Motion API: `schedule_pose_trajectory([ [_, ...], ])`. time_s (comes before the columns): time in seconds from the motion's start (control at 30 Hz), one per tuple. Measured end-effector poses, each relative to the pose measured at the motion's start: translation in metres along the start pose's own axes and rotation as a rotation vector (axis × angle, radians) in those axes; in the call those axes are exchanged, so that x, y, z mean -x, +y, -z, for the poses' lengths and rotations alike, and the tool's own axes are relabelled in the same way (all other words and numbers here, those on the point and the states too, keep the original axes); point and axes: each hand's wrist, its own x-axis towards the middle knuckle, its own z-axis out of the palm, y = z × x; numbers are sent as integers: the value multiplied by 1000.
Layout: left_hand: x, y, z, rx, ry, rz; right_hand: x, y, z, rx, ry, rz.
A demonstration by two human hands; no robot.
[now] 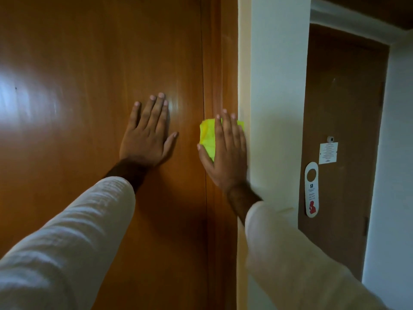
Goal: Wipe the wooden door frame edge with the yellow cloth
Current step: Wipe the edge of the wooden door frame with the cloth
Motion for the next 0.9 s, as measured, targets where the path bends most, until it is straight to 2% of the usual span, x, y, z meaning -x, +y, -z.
schedule_pose_trajectory([
  [0.2, 0, 0, 2, -3, -21, 1, -10, 2, -2, 42, 31, 26],
  [0.3, -1, 3, 8, 77, -41, 31, -10, 1, 2, 61, -4, 36],
  [0.37, -1, 9, 15, 283, -10, 66, -7, 1, 3, 59, -27, 44],
  [0.5, -8, 37, 41, 915, 64, 165, -9, 2, 6, 34, -41, 42],
  [0.57, -15, 52, 50, 1209, -54, 292, -9, 2, 7, 17, -53, 35],
  [0.63, -21, 60, 47, 1433, -247, 428, -9, 2, 7, 1, -53, 39],
  [0.77, -26, 67, 39, 1583, -389, 571, -9, 2, 10, -41, -56, 43],
  [0.9, -28, 66, 39, 1594, -423, 566, -9, 0, 18, -114, -102, 44],
])
